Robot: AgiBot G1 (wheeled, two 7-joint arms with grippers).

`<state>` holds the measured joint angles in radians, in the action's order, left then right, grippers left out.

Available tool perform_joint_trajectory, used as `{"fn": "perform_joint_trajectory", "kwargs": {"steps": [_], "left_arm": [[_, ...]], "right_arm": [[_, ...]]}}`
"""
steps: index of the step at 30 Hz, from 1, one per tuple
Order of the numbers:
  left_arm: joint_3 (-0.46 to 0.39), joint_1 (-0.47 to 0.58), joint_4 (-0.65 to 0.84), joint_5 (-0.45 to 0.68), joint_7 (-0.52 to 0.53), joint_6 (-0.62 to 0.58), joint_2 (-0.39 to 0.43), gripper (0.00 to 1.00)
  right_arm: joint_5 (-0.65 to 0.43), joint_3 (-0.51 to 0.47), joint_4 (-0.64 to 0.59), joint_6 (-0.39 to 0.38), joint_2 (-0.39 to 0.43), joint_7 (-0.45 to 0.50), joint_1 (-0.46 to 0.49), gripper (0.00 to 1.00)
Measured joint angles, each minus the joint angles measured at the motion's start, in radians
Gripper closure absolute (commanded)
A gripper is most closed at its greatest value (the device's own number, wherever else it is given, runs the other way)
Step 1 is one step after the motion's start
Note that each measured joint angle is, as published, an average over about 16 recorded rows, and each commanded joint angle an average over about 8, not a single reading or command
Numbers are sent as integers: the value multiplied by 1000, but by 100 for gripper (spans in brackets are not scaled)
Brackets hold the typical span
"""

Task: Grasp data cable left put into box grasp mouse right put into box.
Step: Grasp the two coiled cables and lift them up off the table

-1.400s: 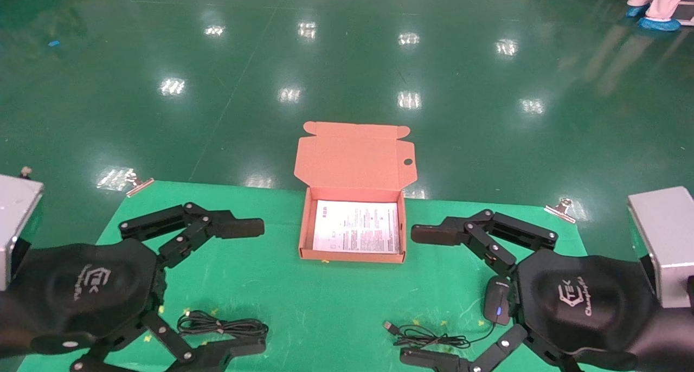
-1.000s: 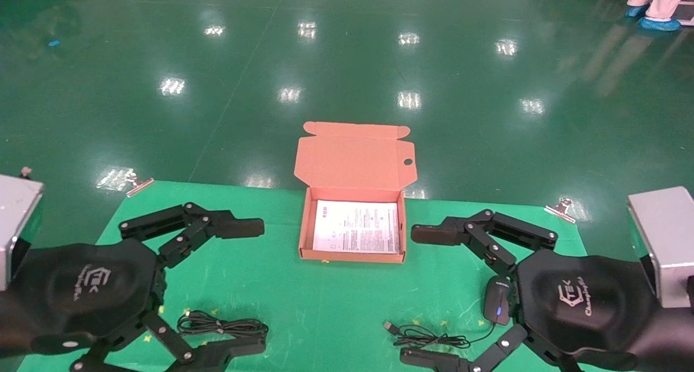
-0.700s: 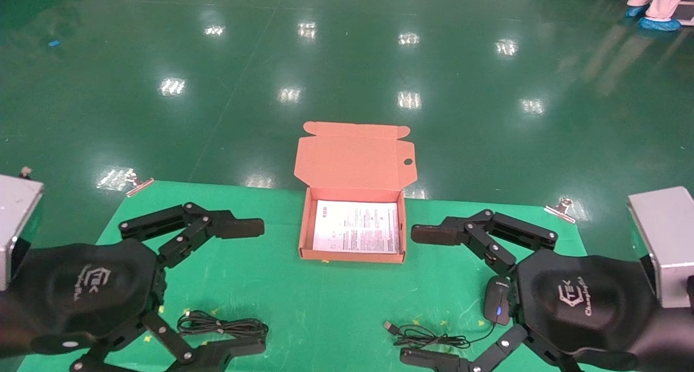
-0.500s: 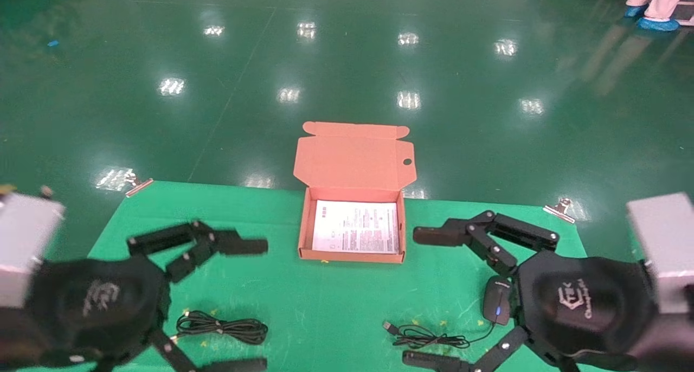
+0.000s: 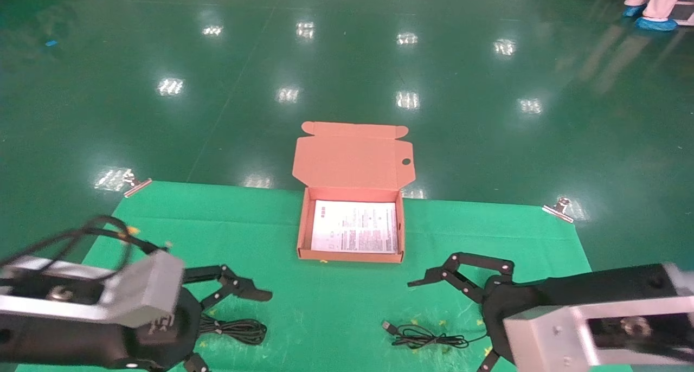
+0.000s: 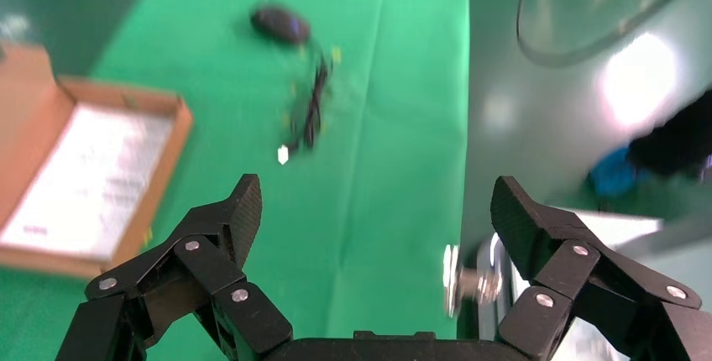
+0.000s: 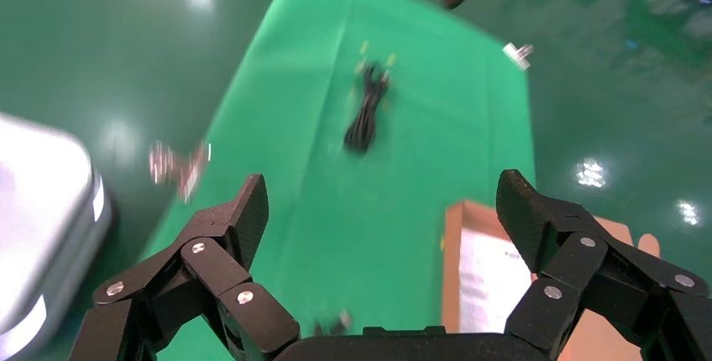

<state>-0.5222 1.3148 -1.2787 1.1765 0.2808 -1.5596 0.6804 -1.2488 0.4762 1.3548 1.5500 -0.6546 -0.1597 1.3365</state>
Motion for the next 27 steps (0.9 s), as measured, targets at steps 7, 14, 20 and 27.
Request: {"fn": "perform_joint_trajectory", "kwargs": {"steps": [7, 14, 20, 27], "left_arm": [[-95, 65, -7, 192, -2, 10, 44, 0], [-178, 98, -19, 388, -20, 44, 93, 0], [-238, 103, -21, 558, -18, 96, 142, 0], [-285, 83, 43, 701, 9, 178, 209, 0]], "right_arm": [[-177, 99, 4, -15, -42, -124, 59, 0], [-351, 184, 4, -57, -90, -211, 77, 0], [-501, 240, 2, -127, -130, -216, 49, 0], [-649, 282, -16, -215, -175, -131, -11, 0]]}}
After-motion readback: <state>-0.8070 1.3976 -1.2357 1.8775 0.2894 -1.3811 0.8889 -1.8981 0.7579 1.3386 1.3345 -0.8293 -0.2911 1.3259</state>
